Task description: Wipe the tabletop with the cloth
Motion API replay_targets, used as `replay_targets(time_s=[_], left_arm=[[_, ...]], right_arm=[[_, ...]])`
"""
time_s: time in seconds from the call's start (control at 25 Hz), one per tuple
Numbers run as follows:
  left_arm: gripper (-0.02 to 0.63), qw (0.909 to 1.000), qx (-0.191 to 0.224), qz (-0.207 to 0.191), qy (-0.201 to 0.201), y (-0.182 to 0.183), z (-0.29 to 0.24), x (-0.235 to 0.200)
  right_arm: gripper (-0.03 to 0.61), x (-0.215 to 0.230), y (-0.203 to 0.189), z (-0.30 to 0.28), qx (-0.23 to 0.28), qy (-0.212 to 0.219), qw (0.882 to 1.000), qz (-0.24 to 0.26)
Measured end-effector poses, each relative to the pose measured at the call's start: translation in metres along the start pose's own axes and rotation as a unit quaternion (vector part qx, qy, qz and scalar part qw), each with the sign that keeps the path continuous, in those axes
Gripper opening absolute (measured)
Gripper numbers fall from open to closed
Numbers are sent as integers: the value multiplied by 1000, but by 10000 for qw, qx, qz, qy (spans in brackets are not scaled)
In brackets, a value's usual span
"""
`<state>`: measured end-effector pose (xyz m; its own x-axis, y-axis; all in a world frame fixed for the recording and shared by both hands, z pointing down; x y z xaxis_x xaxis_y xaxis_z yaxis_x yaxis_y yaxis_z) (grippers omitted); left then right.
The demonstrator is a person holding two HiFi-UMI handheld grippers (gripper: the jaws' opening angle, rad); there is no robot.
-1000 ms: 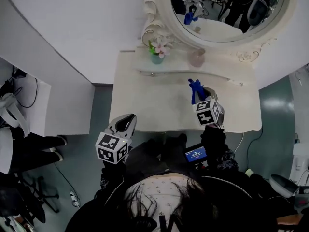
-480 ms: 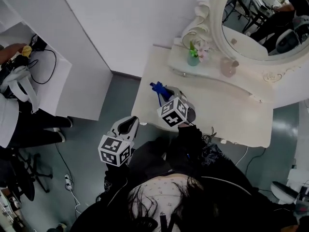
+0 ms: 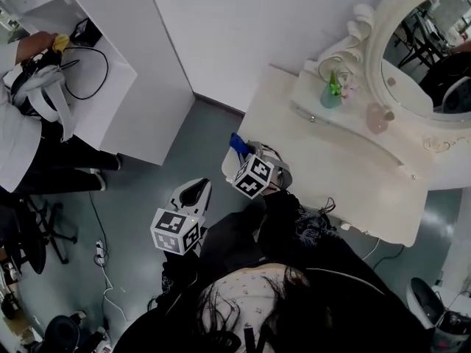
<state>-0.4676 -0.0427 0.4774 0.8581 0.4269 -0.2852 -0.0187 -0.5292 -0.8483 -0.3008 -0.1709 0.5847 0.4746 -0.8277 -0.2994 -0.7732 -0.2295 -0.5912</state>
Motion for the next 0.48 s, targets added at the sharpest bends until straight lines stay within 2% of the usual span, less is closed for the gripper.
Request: replay_targets(time_s=[0.12, 0.2, 0.48], left_arm=[[2, 10000, -6, 9, 42, -2, 0, -5], [2, 10000, 1, -16, -30, 1, -4, -5], [2, 9984, -17, -225, -517, 13, -31, 10]], right_arm=[[75, -4, -4, -6, -79, -117, 9988, 475], [75, -5, -4, -6, -40, -145, 9981, 598], [74, 6, -28, 7, -148, -400, 9984, 360]])
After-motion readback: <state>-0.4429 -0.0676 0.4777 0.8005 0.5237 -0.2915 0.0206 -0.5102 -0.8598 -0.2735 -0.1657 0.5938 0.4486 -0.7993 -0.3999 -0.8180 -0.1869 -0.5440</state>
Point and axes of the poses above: the fingertips, and each gripper's own axes: z backward along the fingers, x to its right, y out of its top, the point moved 10 cm from there along z, backward along the fingers, and after that the axes turned 5 degrees about x, right-handed, at the moved point
